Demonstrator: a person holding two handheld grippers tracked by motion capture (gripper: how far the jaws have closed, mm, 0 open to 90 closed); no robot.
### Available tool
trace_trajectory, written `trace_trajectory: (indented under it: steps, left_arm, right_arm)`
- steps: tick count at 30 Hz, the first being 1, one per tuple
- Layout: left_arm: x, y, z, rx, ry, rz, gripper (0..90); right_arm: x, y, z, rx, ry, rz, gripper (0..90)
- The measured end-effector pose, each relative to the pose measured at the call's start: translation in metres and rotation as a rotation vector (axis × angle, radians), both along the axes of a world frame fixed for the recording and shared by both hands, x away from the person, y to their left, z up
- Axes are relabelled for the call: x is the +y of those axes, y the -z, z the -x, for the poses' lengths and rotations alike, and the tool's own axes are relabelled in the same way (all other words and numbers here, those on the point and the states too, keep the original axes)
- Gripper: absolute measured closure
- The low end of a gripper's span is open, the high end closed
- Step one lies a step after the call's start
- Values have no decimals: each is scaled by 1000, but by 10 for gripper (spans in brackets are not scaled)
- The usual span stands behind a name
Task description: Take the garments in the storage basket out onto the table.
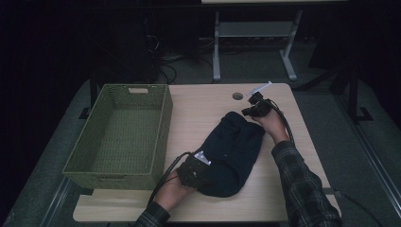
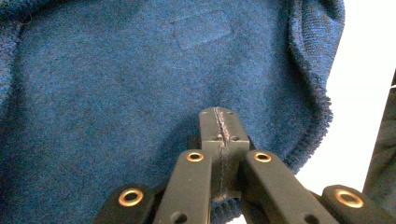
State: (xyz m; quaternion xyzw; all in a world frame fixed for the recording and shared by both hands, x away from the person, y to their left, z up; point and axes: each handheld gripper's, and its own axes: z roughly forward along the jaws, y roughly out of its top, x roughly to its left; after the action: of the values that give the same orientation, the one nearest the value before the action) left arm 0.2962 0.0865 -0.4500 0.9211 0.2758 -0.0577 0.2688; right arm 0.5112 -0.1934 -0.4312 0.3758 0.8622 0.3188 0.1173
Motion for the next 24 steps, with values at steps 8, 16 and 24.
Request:
trace_trajectory:
  steps: [8, 16, 24]
  left_arm:
    - [0, 0, 0, 3, 2, 0, 900]
    - [0, 0, -1, 5, 1, 3, 900]
    - [0, 0, -1, 1, 3, 2, 900]
  right_arm:
    - [13, 20, -7, 79, -15, 24, 731]
    - [17, 24, -8, 61, -14, 37, 880]
    - [32, -2, -17, -64, 10, 71, 883]
